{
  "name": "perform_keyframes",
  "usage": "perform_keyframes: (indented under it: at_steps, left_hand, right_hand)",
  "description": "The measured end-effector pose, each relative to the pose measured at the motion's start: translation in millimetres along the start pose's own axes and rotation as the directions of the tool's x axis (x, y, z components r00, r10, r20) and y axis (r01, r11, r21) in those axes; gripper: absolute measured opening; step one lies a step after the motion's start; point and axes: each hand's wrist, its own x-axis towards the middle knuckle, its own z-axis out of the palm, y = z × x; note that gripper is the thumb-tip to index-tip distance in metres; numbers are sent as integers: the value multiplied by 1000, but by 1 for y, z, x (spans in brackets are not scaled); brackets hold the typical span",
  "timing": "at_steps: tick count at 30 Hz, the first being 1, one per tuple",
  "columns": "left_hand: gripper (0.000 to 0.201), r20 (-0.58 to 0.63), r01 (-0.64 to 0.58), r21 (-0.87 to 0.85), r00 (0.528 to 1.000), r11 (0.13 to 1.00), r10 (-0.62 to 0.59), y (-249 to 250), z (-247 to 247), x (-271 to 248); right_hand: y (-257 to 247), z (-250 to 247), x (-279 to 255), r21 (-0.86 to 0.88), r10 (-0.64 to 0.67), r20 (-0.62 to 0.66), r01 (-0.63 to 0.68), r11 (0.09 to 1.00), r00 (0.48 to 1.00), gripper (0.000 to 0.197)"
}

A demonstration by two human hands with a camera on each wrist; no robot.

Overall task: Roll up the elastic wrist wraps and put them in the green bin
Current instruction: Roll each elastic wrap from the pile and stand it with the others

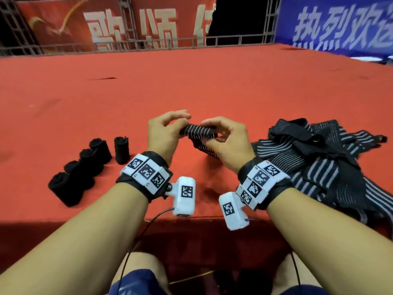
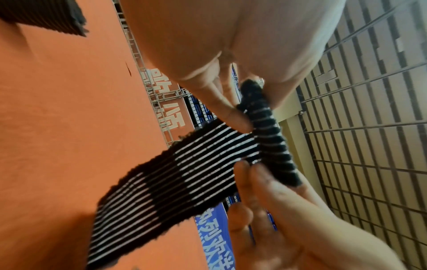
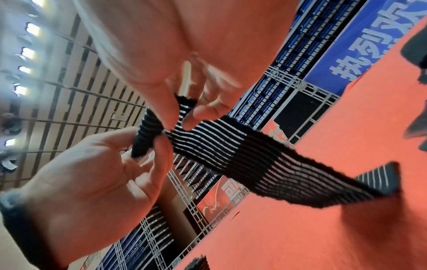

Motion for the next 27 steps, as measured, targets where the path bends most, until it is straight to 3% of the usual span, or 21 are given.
perform_keyframes:
  at_steps: [3, 6, 10, 14, 20, 27]
  left_hand:
    - [24, 71, 15, -142, 997, 990, -5, 22, 1, -8]
    - [33, 126, -16, -182, 991, 983, 40, 35, -1, -15]
    - [42, 158, -147, -63, 975, 987, 155, 47, -4, -19]
    - [24, 165, -265, 52, 953, 963, 253, 61, -10, -23]
    - [16, 99, -289, 84, 955, 954, 280, 89, -14, -28]
    - [28, 97, -385, 128, 922, 914, 375, 124, -17, -44]
  right_hand:
    - [-18, 0, 5, 13, -39, -156, 42, 999, 987, 26]
    - [-38, -5, 9, 45, -36, -211, 47, 998, 977, 21]
    - [-58, -9, 9, 62, -58, -211, 72, 995, 976, 14]
    - [-78, -12, 7, 129, -83, -204, 111, 985, 975, 9]
    - [-102, -16, -1, 134, -143, -119, 159, 978, 982, 21]
    - [-130, -11, -4, 78, -150, -196, 168, 983, 969, 13]
